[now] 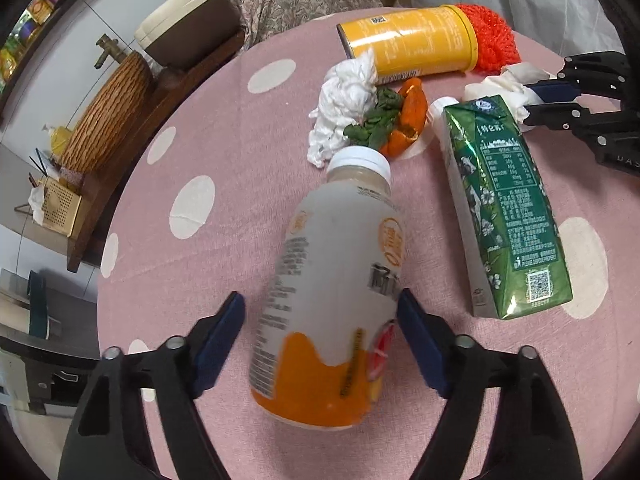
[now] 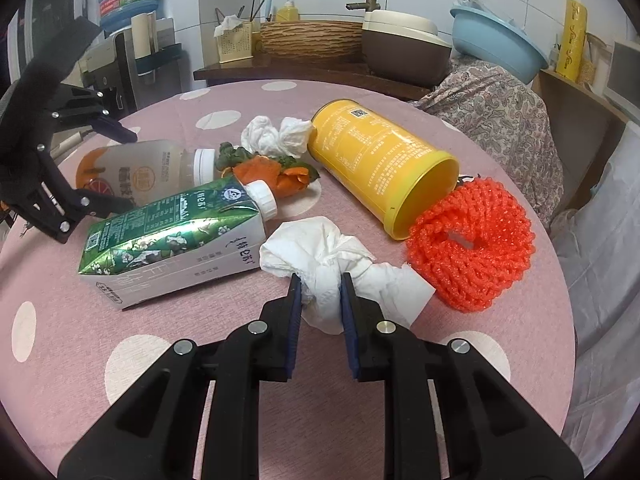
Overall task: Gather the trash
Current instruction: 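Grasp the white tissue with the right tool while the left grasps the orange-labelled bottle, then lift the tissue and bottle and carry both over the black bin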
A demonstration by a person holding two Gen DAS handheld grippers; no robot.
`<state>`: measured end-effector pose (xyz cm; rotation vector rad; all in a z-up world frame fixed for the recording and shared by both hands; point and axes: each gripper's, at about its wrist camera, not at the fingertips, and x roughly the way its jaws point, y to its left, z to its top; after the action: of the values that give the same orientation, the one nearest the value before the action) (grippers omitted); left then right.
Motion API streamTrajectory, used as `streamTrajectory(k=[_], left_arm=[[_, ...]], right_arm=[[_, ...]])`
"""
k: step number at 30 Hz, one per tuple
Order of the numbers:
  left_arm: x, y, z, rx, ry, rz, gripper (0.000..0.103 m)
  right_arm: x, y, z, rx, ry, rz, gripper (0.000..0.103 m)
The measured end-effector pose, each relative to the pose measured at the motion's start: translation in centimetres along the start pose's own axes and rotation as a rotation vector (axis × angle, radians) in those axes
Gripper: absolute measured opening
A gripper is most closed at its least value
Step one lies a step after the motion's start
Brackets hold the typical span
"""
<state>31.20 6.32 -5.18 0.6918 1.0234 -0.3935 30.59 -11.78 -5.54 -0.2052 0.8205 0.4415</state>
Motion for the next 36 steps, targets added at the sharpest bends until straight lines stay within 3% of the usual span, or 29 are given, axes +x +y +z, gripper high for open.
streamTrajectory(k=[3, 11, 23, 30, 36], left_arm=[[-0.1, -0.2, -0.3, 0.007, -0.017, 0.012, 0.062], [-1.2, -0.6, -2.5, -0.063, -0.071, 0.004, 0.061], [-5.7, -2.1, -9.5, -0.264, -0.266, -0.014, 0.061], [-8.1, -2.2, -11.4, -0.353, -0.353, -0.013, 0.061], [-11.1, -3.1, -11.4, -0.363, -0.433, 0.004, 0.061]], right_arm=[[-0.3, 0.3, -0.1, -0.007, -0.005, 0.009, 0.020], [-1.6, 0.9, -0.6, -0.007, -0.026, 0.024, 0.019], [-4.8, 2.5, -2.1, -0.018, -0.085, 0.044, 0.019], [-6.6, 2.7, -3.2, -0.003, -0.120, 0.066, 0.018], [-8.1, 3.0, -3.9, 0.000, -0.148, 0.081, 0.018]])
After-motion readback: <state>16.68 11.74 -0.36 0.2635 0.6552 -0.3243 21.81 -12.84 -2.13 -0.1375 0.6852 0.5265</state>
